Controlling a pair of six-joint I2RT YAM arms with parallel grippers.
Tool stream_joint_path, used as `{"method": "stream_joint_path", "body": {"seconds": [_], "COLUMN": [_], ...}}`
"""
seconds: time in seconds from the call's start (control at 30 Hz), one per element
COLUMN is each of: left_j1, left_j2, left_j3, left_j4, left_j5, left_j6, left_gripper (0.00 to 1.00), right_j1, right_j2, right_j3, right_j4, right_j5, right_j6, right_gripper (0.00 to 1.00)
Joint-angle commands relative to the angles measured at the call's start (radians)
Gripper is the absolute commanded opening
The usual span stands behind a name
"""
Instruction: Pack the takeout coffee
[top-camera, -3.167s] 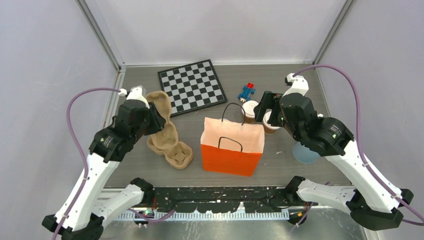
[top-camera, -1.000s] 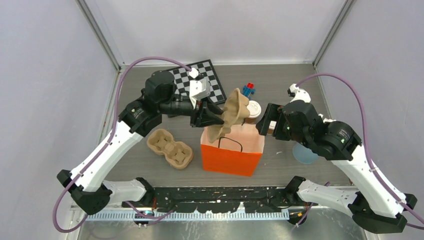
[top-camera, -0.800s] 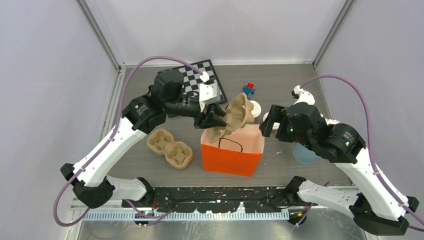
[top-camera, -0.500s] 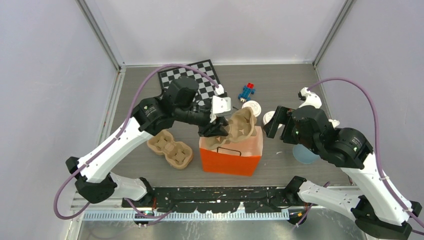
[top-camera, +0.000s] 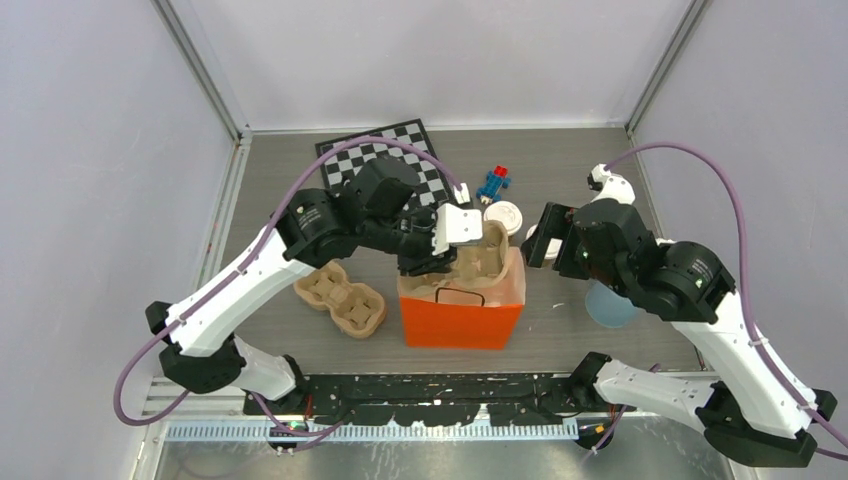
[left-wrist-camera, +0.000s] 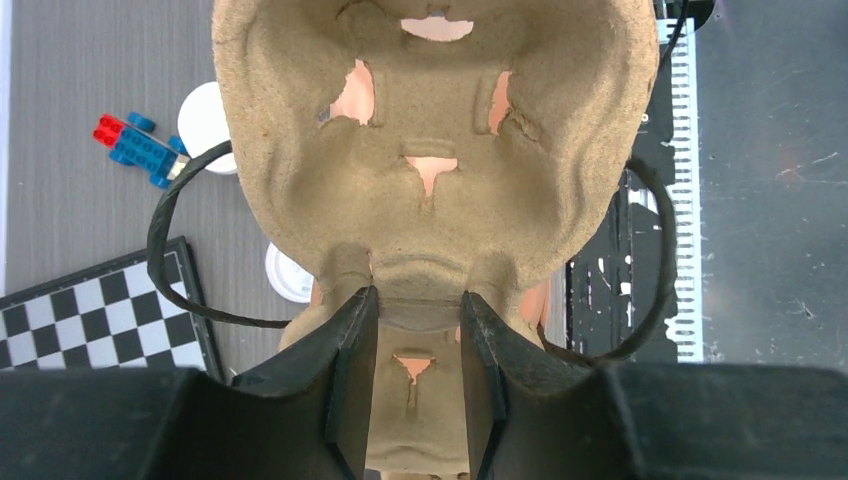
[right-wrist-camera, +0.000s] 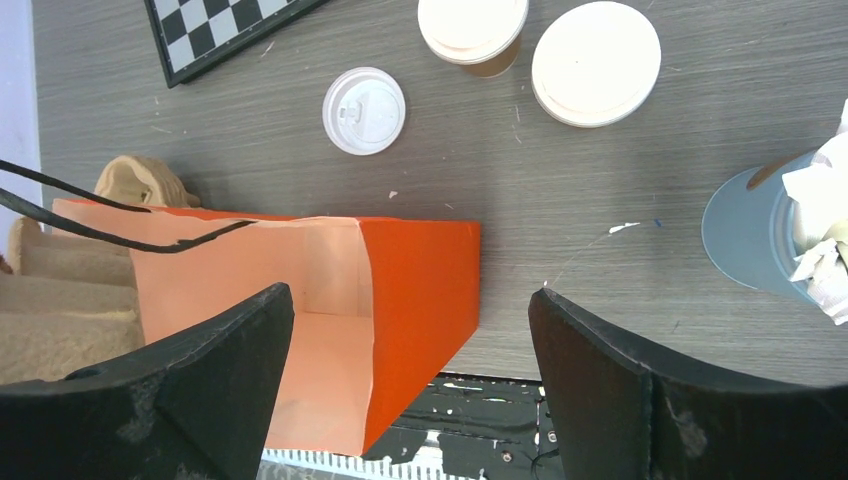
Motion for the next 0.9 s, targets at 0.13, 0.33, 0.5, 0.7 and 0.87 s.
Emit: {"method": "stream_joint_path", "body": {"seconds": [0.13, 0.33, 0.5, 0.7, 0.87], "left_j1": [-0.048, -0.052, -0.051, -0.053, -0.053], "left_j2": [0.074, 0.067, 0.067, 0.079, 0.06], "left_j3": [0.106, 0.06, 0.011, -0.006, -0.065], "left_j4": [-0.119, -0.098, -0.056, -0.006, 0.052], "left_j5": [-0.112, -0.114, -0.104, -0.041, -0.036], "left_j6": [0.024, 0.05, 0.049, 0.02, 0.021], "left_gripper": [0.21, 0.2, 0.2, 0.2, 0.19], "right_j1": [-0.004, -0.003, -0.003, -0.003, -0.003], "right_j2": [0.018, 0.005, -0.004, -0.015, -0.02], "right_j3": [0.072, 0.071, 0.057, 0.052, 0.046], "right_j4": [-0.006, -0.012, -0.003, -0.006, -0.001], "right_j5": [0.061, 0.093, 0.096, 0.105, 0.107], "right_j6": [-0.018, -0.014, 0.004, 0.007, 0.008], "right_gripper": [0.91, 0.91, 0.91, 0.91, 0.91]}}
